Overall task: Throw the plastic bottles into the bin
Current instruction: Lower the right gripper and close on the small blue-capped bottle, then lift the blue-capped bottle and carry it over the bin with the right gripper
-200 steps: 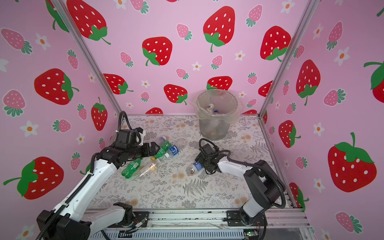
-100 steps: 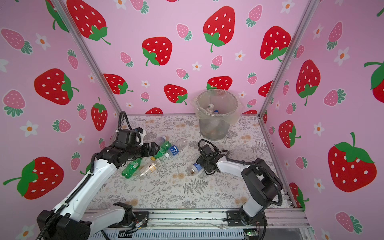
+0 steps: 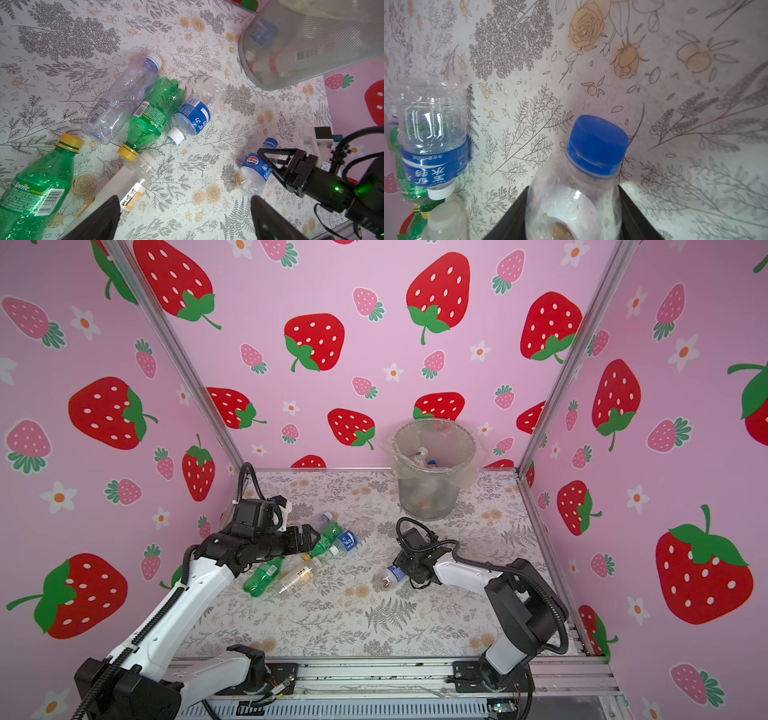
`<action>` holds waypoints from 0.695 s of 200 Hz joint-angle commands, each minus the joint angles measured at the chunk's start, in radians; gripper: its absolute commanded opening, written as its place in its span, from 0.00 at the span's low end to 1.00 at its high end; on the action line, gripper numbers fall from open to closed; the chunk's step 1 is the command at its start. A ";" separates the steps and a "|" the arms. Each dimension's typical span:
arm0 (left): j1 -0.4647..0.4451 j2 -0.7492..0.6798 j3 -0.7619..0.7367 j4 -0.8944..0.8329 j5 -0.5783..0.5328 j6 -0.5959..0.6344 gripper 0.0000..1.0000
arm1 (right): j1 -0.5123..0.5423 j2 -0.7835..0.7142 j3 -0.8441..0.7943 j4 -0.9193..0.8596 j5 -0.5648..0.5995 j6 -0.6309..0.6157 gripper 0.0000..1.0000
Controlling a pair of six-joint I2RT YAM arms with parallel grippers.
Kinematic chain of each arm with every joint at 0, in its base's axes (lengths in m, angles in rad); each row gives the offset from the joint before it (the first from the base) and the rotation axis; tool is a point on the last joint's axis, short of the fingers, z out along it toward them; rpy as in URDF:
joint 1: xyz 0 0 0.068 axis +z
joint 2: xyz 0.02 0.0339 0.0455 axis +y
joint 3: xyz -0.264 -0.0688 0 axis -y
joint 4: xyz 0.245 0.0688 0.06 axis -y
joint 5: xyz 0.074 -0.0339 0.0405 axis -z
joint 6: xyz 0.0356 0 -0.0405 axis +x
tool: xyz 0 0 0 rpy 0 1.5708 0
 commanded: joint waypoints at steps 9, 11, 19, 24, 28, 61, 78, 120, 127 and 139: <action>0.006 0.003 -0.002 -0.027 0.005 0.008 0.99 | 0.006 -0.044 0.020 -0.024 0.030 -0.019 0.59; 0.005 0.003 -0.001 -0.027 0.004 0.008 0.99 | 0.006 -0.045 0.020 -0.025 0.032 -0.020 0.59; 0.005 0.003 -0.002 -0.027 0.003 0.008 0.99 | 0.007 -0.049 0.018 -0.027 0.034 -0.022 0.59; 0.006 0.003 -0.002 -0.026 0.003 0.008 0.99 | 0.006 -0.052 0.016 -0.026 0.036 -0.023 0.59; 0.005 0.003 -0.003 -0.027 0.003 0.009 0.99 | 0.004 -0.056 0.015 -0.028 0.037 -0.025 0.59; 0.006 0.006 -0.001 -0.030 0.004 0.009 0.99 | 0.000 -0.092 0.010 -0.027 0.052 -0.042 0.59; 0.006 0.007 -0.002 -0.029 0.005 0.009 0.99 | -0.004 -0.115 0.013 -0.026 0.062 -0.056 0.59; 0.006 -0.001 0.000 -0.035 -0.009 0.011 0.99 | -0.044 -0.176 0.018 -0.038 0.052 -0.109 0.58; 0.006 -0.004 0.000 -0.035 -0.008 0.010 0.99 | -0.053 -0.190 0.020 -0.041 0.053 -0.120 0.58; 0.006 -0.007 -0.002 -0.033 -0.011 0.010 0.99 | -0.069 -0.220 0.024 -0.049 0.059 -0.136 0.58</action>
